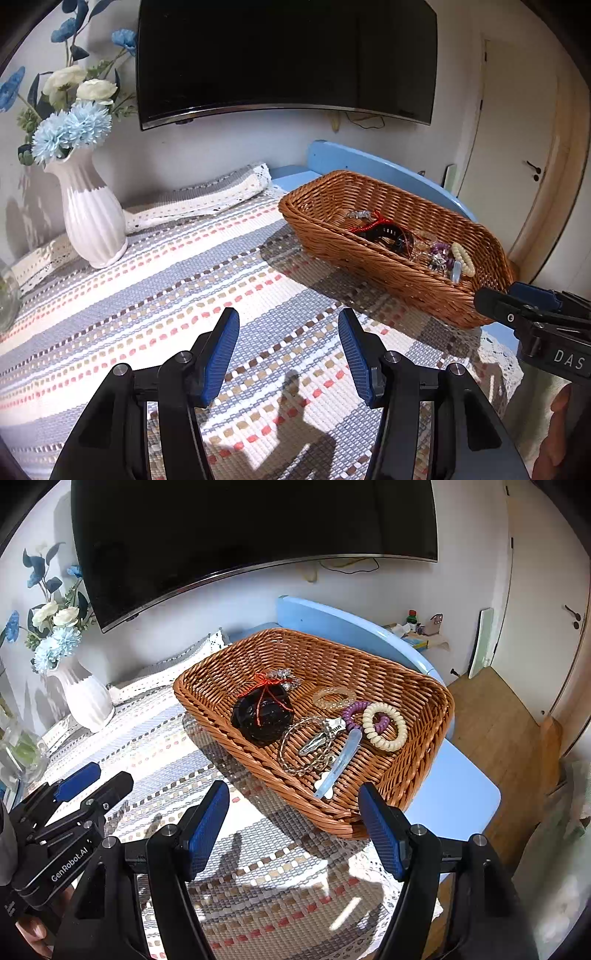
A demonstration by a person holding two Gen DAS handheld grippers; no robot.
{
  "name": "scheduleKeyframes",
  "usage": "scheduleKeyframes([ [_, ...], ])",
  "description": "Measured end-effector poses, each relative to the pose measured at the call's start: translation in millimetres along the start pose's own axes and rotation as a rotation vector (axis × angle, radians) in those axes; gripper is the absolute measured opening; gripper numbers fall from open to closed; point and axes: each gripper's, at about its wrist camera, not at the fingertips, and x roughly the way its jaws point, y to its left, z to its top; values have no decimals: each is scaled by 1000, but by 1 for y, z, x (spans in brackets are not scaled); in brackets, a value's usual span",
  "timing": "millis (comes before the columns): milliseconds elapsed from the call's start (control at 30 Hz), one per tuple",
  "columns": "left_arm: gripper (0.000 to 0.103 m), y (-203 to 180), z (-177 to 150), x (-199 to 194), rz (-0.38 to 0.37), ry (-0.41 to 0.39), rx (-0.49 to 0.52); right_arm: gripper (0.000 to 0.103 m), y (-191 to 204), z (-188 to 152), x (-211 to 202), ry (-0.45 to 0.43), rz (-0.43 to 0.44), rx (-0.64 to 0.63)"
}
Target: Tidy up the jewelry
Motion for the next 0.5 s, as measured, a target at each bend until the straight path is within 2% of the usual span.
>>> scheduleKeyframes([
  [500,57,-1,0,1,7,12,-4,75,-3,-1,1,3,-8,8],
])
